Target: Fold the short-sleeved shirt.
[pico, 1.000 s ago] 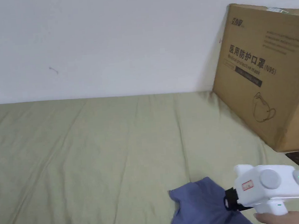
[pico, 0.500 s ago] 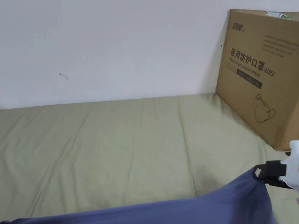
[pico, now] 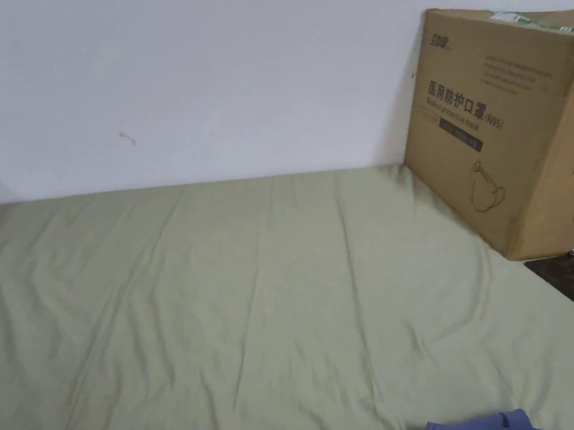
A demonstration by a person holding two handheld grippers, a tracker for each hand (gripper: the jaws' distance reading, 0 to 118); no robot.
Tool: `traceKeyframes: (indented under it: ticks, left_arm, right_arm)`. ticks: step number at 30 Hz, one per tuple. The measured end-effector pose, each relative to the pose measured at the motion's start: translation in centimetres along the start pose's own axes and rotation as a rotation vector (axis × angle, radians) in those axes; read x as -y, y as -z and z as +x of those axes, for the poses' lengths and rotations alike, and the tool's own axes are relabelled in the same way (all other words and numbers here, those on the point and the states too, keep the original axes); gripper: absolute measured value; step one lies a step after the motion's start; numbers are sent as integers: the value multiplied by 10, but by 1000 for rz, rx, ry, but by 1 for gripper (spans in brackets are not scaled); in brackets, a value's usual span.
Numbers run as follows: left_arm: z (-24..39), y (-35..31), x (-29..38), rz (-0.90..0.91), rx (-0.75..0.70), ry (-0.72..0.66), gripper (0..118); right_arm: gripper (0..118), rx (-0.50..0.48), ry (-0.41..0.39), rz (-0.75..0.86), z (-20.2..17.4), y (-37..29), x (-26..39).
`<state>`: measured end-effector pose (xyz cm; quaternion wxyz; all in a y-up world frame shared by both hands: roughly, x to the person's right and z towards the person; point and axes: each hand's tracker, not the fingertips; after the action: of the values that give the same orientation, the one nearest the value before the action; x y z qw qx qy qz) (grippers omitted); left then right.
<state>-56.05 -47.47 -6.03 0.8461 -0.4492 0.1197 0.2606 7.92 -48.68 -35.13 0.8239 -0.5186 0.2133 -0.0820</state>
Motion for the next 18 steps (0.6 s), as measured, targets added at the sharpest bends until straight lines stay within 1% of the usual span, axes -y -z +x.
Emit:
traceKeyframes:
  ticks: [1,2,3,4,5,6,7,9,11,12,14,16,17,18]
  left_arm:
    - [-4,5,3,-13,17,-12,4]
    - [-5,4,5,4,46,-34,12]
    - [-6,0,6,26,65,-63,40]
    - [-6,-8,6,56,54,-88,69]
    - [-5,-14,6,84,80,-101,92]
    - [-2,-22,5,112,106,-113,108]
    - [4,-32,4,151,137,-121,109]
    - [22,-55,1,236,148,-115,109]
    - [49,-80,-2,373,174,-85,109]
    - [63,-90,-3,438,166,-67,109]
    - [96,-109,-2,622,86,-5,109]
    - [127,-123,5,813,-46,82,109]
    - [142,-126,7,904,-84,139,109]
    - [153,-129,8,969,-105,173,109]
  right_arm:
    - [3,-8,21,23,0,4,-1]
    - [6,-23,21,33,-1,6,-4]
    - [25,-20,23,46,-5,4,-6]
    - [57,-7,13,60,-11,-2,-9]
    - [90,1,-4,64,-17,-7,-12]
    - [109,15,-25,62,-28,-15,-12]
    - [110,10,-57,81,-35,-25,-14]
    - [110,-3,-122,133,-56,-47,-18]
    - [110,-24,-198,298,-86,-77,-15]
    - [110,-43,-223,406,-99,-90,-13]
    - [110,-83,-282,630,-130,-112,-6]
    - [110,-120,-374,851,-155,-122,-2]
    - [109,-102,-421,946,-169,-123,-1]
    - [109,-73,-462,992,-183,-118,-1]
